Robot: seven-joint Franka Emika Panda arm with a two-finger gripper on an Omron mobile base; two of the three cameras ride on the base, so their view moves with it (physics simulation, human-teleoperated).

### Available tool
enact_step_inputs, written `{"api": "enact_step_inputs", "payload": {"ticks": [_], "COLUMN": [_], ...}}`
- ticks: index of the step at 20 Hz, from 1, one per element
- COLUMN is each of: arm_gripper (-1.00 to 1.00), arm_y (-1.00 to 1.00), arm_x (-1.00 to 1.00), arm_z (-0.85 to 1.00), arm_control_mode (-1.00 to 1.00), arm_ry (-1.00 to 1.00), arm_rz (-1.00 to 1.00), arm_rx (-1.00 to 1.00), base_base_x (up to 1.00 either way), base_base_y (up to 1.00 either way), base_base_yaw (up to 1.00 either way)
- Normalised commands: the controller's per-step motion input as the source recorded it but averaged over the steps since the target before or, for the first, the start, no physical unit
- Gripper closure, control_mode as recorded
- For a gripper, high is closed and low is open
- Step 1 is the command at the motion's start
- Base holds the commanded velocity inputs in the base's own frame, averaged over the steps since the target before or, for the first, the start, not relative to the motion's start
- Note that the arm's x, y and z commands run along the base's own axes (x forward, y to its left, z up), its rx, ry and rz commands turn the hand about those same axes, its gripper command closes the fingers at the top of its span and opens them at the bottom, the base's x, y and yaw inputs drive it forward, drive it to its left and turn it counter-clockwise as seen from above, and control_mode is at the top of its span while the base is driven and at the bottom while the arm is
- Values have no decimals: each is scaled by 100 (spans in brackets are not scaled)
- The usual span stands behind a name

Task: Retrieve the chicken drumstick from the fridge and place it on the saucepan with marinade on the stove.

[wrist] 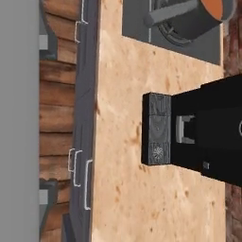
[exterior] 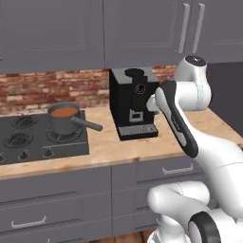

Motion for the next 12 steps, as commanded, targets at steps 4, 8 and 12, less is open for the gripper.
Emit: {"api": "enact_step_inputs", "payload": {"ticks": [4,8,12], "arm_gripper": [-100,-100,-100], "arm_y": [0,0,0], "arm_x": [0,0,0], "arm_z": [0,0,0], "arm_control_mode": [100,100,100], "arm_ry": [0,0,0], "arm_rz": [0,0,0], "arm_rx": [0,0,0], "base_base_x": [-32,-59,-41], "base_base_y": [-100,-100,-82], "base_base_yaw": [0,0,0]}}
